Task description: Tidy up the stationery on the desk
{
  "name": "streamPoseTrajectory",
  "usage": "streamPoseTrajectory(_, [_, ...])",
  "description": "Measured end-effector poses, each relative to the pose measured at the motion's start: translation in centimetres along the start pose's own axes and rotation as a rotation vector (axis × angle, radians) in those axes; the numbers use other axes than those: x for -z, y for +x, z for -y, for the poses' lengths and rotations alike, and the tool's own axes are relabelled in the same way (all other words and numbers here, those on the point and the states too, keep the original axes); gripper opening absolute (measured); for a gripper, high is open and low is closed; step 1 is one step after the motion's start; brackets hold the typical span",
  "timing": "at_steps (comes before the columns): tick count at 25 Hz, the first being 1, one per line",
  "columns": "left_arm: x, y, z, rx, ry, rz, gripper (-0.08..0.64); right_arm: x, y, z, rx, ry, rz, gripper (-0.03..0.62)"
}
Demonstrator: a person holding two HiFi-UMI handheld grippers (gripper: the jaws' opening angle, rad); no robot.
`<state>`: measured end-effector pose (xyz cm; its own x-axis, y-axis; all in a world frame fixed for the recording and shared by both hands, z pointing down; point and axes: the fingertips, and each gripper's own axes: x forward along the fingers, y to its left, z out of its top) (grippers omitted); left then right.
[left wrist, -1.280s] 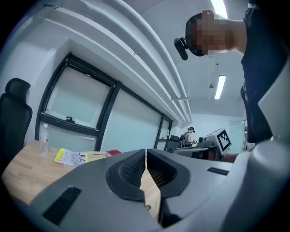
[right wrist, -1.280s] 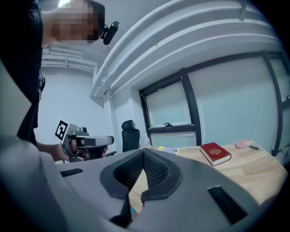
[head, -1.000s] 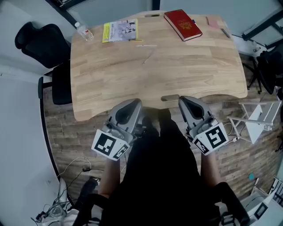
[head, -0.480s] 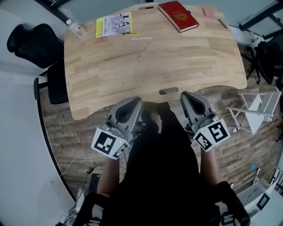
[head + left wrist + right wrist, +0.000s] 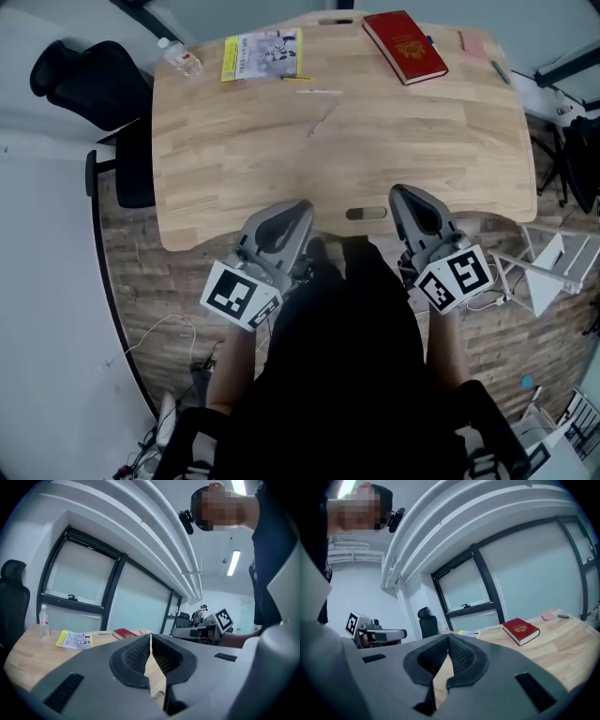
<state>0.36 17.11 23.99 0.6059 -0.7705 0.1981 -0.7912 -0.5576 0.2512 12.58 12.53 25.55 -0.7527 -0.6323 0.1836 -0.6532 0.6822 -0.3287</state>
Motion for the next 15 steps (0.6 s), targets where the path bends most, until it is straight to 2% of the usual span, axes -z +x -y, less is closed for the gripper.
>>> streamPoseTrajectory(4, [-1.0,2.6,-1.3,-0.046,-0.006,-0.012,0.037,-1.9,2.7,2.1,-0.067,0.002,0.009,0.020])
streamPoseTrajectory(9, [-3.3,6.6,-2.2,-0.092,-0.114,0.045,0.037,-3.1,5.0,5.3,-0.142,0.034,0.000,0.020])
streamPoseTrajectory(11, [-3.2,8.4,-2.4,-0.114,-0.101,0.030,0.037,-3.0,5.7,6.6,-0.166,0.049,-0.012,0.020])
streamPoseTrajectory(15, [-1.9,11.5,-2.8,-0.150,-0.042,-0.065,0.037,-2.3,7.1,8.6,-0.207,0.074,-0.051,0.021])
